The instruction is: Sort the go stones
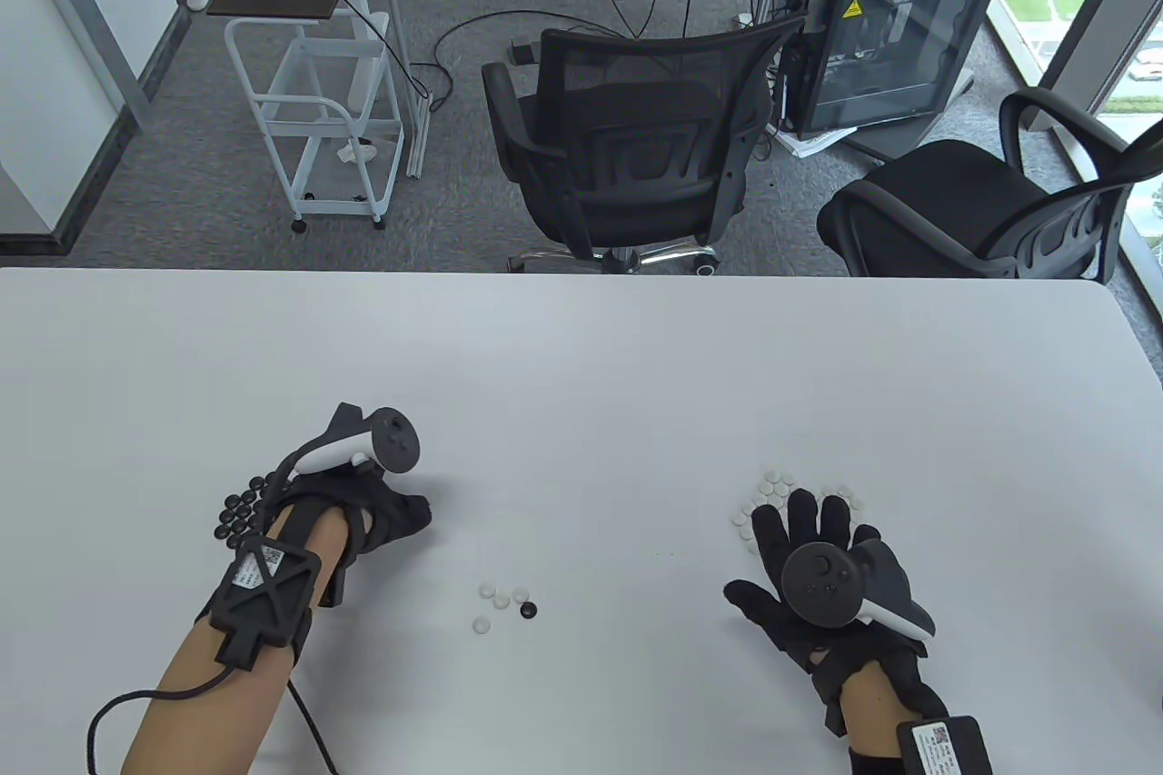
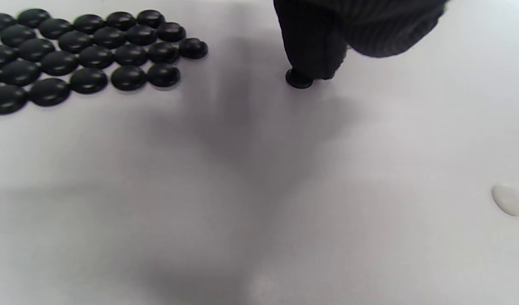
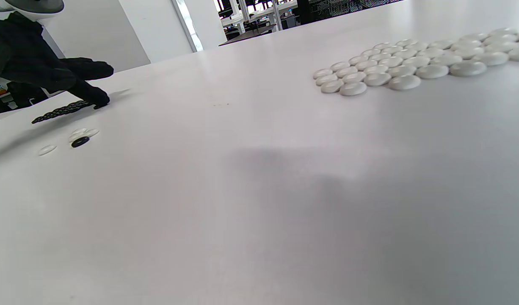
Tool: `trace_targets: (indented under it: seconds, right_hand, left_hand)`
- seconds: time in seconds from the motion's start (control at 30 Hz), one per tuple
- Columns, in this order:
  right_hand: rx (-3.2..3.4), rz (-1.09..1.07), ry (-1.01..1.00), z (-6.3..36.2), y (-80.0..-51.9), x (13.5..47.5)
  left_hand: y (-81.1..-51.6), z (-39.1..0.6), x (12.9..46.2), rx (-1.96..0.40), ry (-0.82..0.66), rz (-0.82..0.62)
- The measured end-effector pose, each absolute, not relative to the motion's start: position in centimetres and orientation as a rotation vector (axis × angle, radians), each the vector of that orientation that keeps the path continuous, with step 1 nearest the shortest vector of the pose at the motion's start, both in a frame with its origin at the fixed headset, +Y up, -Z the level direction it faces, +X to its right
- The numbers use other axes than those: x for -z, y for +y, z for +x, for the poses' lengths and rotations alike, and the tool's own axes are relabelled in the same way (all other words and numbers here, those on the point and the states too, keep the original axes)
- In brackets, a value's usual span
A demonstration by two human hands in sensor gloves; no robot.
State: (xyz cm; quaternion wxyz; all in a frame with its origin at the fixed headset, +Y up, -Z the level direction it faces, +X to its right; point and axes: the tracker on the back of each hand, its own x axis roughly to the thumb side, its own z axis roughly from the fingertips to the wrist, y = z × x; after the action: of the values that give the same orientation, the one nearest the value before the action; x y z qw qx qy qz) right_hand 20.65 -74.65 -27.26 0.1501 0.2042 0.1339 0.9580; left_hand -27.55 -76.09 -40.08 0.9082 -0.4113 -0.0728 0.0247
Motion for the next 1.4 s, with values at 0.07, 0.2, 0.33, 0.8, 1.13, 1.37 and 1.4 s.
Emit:
trace_targets:
  seconds: [0.07, 0.2, 0.33, 0.8, 1.13, 1.37, 1.4]
  right_hand:
    - [-2.754, 0.587, 0.392, 20.6, -74.7, 27.3]
    - [-2.755, 0.587, 0.396, 20.6, -74.7, 27.3]
    - [-2.753, 0.589, 0.401, 20.4, -74.7, 27.4]
    - [-2.742, 0.597, 0.392, 20.2, -74.8, 27.4]
    - [-2.746, 0.611, 0.379, 20.0, -74.7, 27.2]
    - [-2.746, 0.615, 0.372, 19.9, -74.7, 27.2]
    - [-2.745, 0.616, 0.370, 20.0, -74.7, 27.2]
  left_hand:
    - [-76.0, -28.6, 39.9, -0.041, -0.125, -0.850]
    - [-75.8, -30.1, 39.7, 0.030, -0.084, -0.830]
    - [-75.7, -30.7, 39.6, 0.027, -0.052, -0.829]
    - [-71.3, -24.1, 37.2, 0.010, -0.292, -0.752]
    - [-72.3, -14.3, 31.4, 0.146, -0.642, -0.775]
    - [-75.5, -11.6, 30.0, 0.285, -0.691, -0.824]
    - [-76.0, -11.7, 29.8, 0.311, -0.689, -0.829]
